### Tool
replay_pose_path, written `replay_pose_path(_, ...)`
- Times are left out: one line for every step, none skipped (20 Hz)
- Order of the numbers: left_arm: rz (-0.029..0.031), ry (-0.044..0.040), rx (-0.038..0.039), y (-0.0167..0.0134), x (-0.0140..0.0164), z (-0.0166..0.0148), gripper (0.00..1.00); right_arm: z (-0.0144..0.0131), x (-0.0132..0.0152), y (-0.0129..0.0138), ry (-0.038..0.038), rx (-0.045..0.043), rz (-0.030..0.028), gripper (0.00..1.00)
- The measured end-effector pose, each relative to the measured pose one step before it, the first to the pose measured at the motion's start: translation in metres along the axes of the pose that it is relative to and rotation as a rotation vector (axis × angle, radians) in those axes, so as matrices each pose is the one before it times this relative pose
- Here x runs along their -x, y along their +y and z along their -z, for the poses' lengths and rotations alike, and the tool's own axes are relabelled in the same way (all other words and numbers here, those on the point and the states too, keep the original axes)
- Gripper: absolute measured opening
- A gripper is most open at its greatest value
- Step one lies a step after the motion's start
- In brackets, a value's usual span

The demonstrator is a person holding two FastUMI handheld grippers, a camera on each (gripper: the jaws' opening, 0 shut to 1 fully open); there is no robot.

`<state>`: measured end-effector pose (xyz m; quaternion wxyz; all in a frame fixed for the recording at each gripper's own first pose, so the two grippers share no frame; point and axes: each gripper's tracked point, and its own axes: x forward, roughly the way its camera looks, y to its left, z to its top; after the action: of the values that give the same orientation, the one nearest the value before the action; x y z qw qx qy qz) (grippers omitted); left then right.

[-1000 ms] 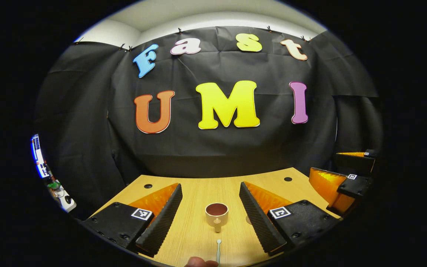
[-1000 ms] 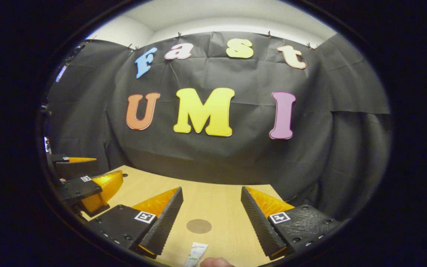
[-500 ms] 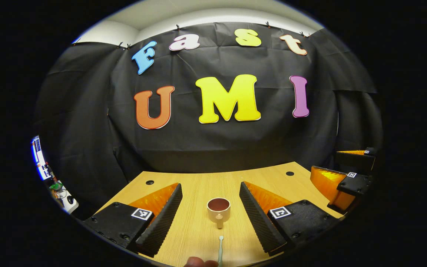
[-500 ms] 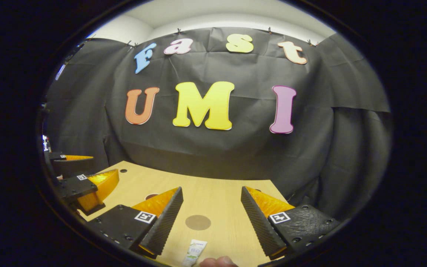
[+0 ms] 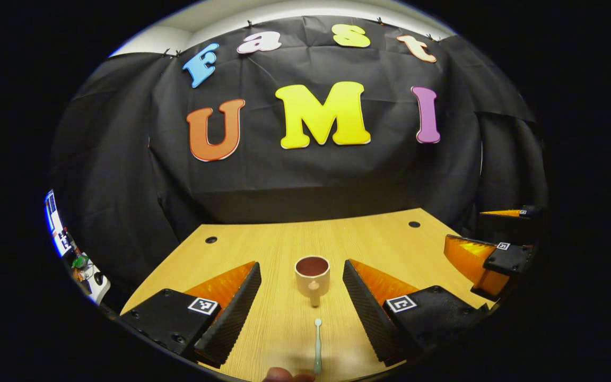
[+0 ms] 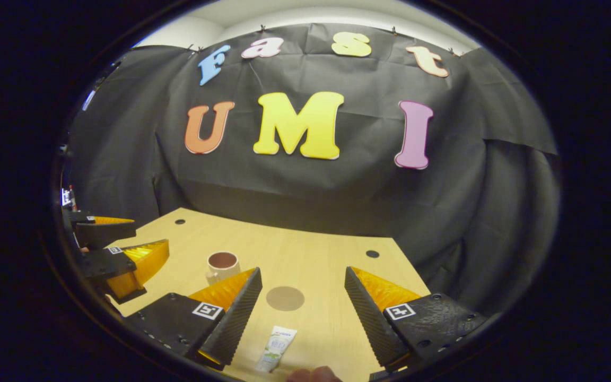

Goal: Put the toothbrush and toothpaste on the desktop into the cup, then pick up the cup and place it on the coaster on the desktop.

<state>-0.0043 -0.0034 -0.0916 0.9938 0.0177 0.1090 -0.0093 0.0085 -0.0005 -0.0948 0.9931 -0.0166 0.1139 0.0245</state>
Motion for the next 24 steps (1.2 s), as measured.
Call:
replay_pose_path(0.00691,0.03118,-0.00206,-0.00150,-0.00090,0.01473,0.99,0.01197,-0.00154,-0.00145,0.02709,0.00048,0.00216,0.95)
replay_pose_path(0.00642,0.02954,0.00331,-0.00112,-0.00059,0.01392,0.99,0.01070,-0.00210,-0.00222,0.02580,-0.00088,0.00281,0.95)
replay_pose_path(0.00655,0.02873,0.00752,-0.00220,0.00043,0.01369,0.99,0.01052,-0.00101,-0.00151,0.02492,-0.00457,0.00260,0.95)
replay_pose_path(0.00514,0.02795,0.00732,-0.00143,0.00033,0.01163,0.99,0.00935,-0.00227,-0.00201,0.02349,-0.00509,0.00335,0.95)
replay_pose_path(0.00695,0.03157,0.00378,-0.00205,-0.00032,0.01391,0.99,0.00846,-0.00131,-0.00124,0.02532,-0.00495,0.00128,0.95)
replay_pose_path(0.00694,0.03173,0.00257,-0.00315,-0.00092,0.01323,0.99,0.00724,-0.00211,-0.00191,0.01977,-0.00291,0.00399,0.95)
replay_pose_path(0.00830,0.02394,0.00039,-0.00245,-0.00288,0.01233,0.99,0.00632,-0.00015,-0.00185,0.01685,-0.00025,0.00553,0.95)
replay_pose_path(0.00401,0.02310,-0.00168,-0.00220,-0.00357,0.01073,0.99,0.00598,-0.00174,-0.00160,0.01498,0.00188,0.00445,0.95)
replay_pose_path(0.00524,0.02286,-0.00082,-0.00242,-0.00362,0.01141,0.99,0.00674,-0.00082,-0.00117,0.01714,0.00336,0.00372,0.95)
replay_pose_path(0.00527,0.01976,0.00319,-0.00244,-0.00545,0.00910,0.99,0.00601,-0.00113,-0.00115,0.01588,0.00123,0.00166,0.95)
replay_pose_path(0.00555,0.01914,0.00929,-0.00075,-0.00721,0.00922,0.99,0.00515,-0.00044,-0.00046,0.01497,-0.00092,0.00119,0.95)
replay_pose_path(0.00167,0.01904,0.01254,-0.00009,-0.00759,0.00739,0.98,0.00514,-0.00041,-0.00082,0.01368,-0.00150,0.00164,0.98)
replay_pose_path(-0.00110,0.01750,0.01133,-0.00011,-0.00669,0.00683,0.97,0.00530,-0.00074,-0.00107,0.01306,0.00109,0.00367,0.98)
replay_pose_path(-0.00178,0.01063,0.01068,0.00156,-0.00706,0.00429,0.96,0.00486,-0.00056,-0.00133,0.01257,0.00295,0.00262,0.95)
replay_pose_path(-0.00132,0.00990,0.00967,0.00207,-0.00772,0.00386,0.95,0.00571,-0.00034,-0.00105,0.01125,0.00333,0.00187,0.98)
replay_pose_path(0.00226,0.01341,0.00696,0.00073,-0.00605,0.00394,0.95,0.00389,-0.00081,-0.00080,0.01195,0.00182,-0.00001,0.95)
replay_pose_path(-0.00034,0.01449,0.00253,0.00137,-0.00612,0.00467,0.92,0.00438,-0.00148,-0.00075,0.00979,0.00107,0.00019,0.95)
replay_pose_path(0.00057,0.01038,-0.00241,0.00079,-0.00547,0.00198,0.91,0.00232,-0.00210,-0.00089,0.00681,0.00171,0.00351,0.95)
replay_pose_path(0.00247,0.00573,-0.00608,0.00028,-0.00491,0.00193,0.95,0.00120,-0.00195,-0.00043,0.00429,0.00036,0.00401,0.95)
replay_pose_path(0.00477,0.00659,-0.00673,-0.00080,-0.00498,0.00179,0.87,0.00150,-0.00207,-0.00016,0.00568,-0.00155,0.00227,0.95)
replay_pose_path(0.00801,0.00716,-0.00749,-0.00159,-0.00388,0.00212,0.84,0.00295,-0.00286,0.00003,0.00610,-0.00265,0.00145,0.95)
replay_pose_path(0.00436,0.00624,-0.00811,-0.00030,-0.00329,0.00101,0.82,0.00257,-0.00213,0.00041,0.00987,-0.00067,-0.00009,0.95)
replay_pose_path(0.00001,0.00246,-0.00578,0.00061,-0.00290,-0.00180,0.78,0.00295,-0.00206,0.00177,0.01150,-0.00164,-0.00168,0.95)
replay_pose_path(-0.00112,0.00288,-0.00446,0.00050,-0.00187,-0.00024,0.77,0.00090,-0.00170,0.00079,0.00498,-0.00198,0.00047,0.95)
